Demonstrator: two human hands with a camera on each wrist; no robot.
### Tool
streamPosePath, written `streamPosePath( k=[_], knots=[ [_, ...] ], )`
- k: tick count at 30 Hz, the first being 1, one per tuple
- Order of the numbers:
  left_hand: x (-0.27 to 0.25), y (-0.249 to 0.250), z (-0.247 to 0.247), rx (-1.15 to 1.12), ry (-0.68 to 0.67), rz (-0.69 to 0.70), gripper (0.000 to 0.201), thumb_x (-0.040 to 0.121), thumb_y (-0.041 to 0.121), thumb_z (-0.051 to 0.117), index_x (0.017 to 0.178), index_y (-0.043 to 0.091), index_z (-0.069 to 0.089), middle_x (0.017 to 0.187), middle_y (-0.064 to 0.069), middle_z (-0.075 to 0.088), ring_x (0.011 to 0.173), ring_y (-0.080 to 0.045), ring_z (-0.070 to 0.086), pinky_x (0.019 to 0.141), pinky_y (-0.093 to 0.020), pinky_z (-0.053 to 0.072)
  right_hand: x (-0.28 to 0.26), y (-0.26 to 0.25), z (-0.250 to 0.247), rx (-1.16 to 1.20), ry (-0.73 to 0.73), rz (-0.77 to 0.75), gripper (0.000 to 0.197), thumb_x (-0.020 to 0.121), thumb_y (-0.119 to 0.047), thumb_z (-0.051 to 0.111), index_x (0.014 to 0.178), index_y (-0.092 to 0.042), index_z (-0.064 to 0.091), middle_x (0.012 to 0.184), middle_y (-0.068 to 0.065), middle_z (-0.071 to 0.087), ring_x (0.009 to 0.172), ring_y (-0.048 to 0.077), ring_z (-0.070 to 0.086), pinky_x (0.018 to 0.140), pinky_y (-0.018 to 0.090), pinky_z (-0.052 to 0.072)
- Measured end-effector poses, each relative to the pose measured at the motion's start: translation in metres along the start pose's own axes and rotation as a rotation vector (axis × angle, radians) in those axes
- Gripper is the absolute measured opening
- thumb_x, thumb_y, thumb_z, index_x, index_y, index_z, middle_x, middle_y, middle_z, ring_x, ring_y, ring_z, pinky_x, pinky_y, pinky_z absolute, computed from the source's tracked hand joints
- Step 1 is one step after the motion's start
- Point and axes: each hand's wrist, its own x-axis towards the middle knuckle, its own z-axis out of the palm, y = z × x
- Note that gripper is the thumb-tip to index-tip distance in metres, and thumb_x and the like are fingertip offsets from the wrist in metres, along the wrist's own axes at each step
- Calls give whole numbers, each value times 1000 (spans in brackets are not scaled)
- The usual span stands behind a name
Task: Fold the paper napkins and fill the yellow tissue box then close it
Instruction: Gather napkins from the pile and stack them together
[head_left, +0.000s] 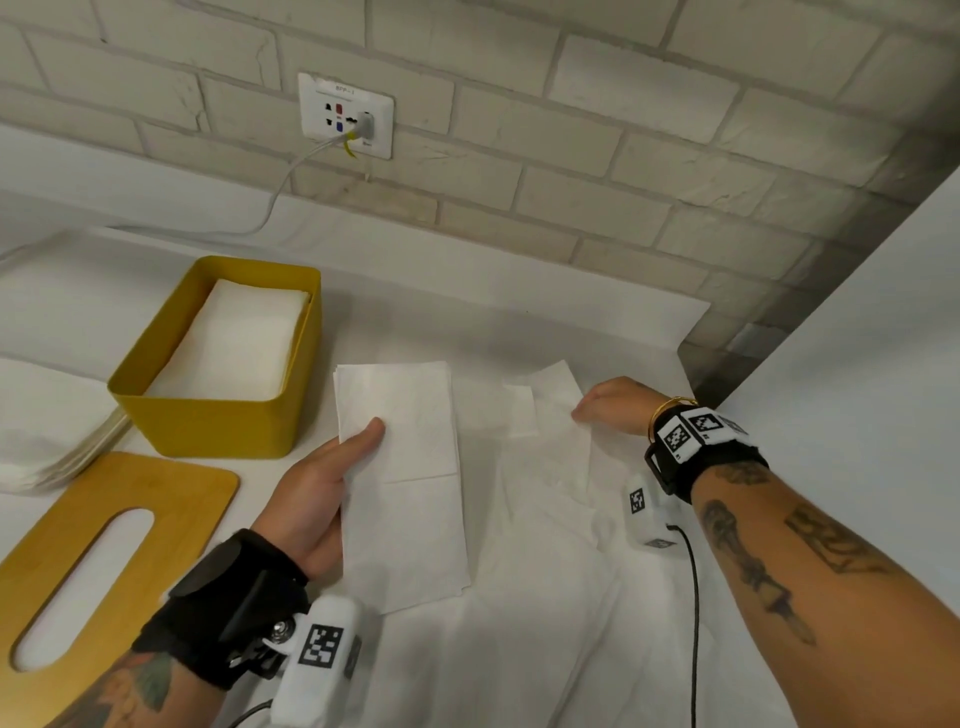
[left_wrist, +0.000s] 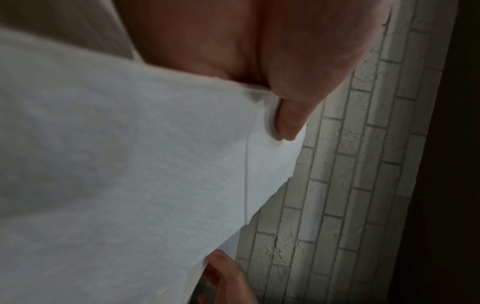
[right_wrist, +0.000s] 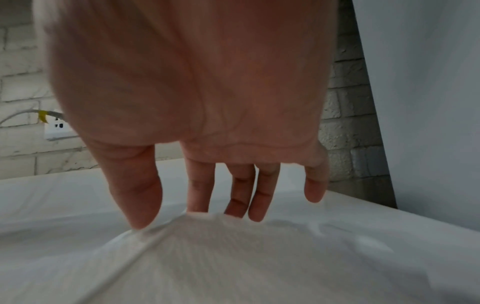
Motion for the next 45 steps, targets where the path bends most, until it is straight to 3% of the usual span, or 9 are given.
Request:
streamPosePath(
  k=[6,10,13,16,22,30,36,41,45],
  knots=[
    [0,2,-3,12,19,12,27,100,28,52,114,12,69,112,-14,76,94,-27,76,85,-44,57,-2,10,-9,209,106,-136,14,90,-30,75,84,-20,67,91,-5,64,93,17,60,85,30,45],
    [0,2,0,10,6,20,29,99,28,53,115,11,69,114,-15,75,98,-28,75,89,-45,58,-12,21,-24,310,98,-164,14,87,-29,78,92,-21,67,82,-7,57,77,13,54,66,26,41],
    [1,1,2,1,-8,17,30,98,28,53,117,11,69,112,-15,76,95,-28,76,79,-42,63,-19,38,-34,369,-50,-163,40,80,-27,84,115,-36,66,103,0,62,96,19,62,92,36,52],
    [1,-1,3,8,-17,23,31,98,29,53,118,11,68,112,-15,76,94,-27,76,75,-39,64,-28,50,-41,511,-160,-203,55,82,-6,80,123,-38,64,99,7,62,113,20,59,111,39,43],
    [2,7,6,39,-29,85,25,102,26,49,112,14,69,104,-10,78,87,-22,77,72,-37,64,-73,33,-79,712,-28,-428,60,80,14,67,128,-22,64,71,-9,57,63,6,62,60,17,52],
    [4,20,10,71,-32,145,27,102,29,50,116,15,68,108,-8,78,91,-21,77,83,-42,51,-113,11,-109,925,211,-616,48,76,3,70,120,-15,65,85,-1,74,77,13,72,71,24,59],
    [3,19,10,72,-74,148,29,101,29,50,118,15,68,111,-8,77,95,-22,76,77,-38,63,-129,-4,-100,693,204,-601,41,77,2,76,113,-17,72,86,-2,69,79,11,69,69,22,57],
    [0,28,18,170,-87,246,28,101,29,50,117,15,68,108,-6,78,94,-21,76,71,-30,63,-165,-30,-96,409,142,-696,38,63,-22,85,101,-25,79,96,8,73,89,22,66,94,31,55],
    [3,45,39,328,-73,393,24,101,32,53,112,19,71,106,0,78,104,-22,73,84,-34,60,-196,-59,-91,356,61,-805,29,61,-27,85,90,-24,80,83,4,75,75,23,65,77,23,57]
  ],
)
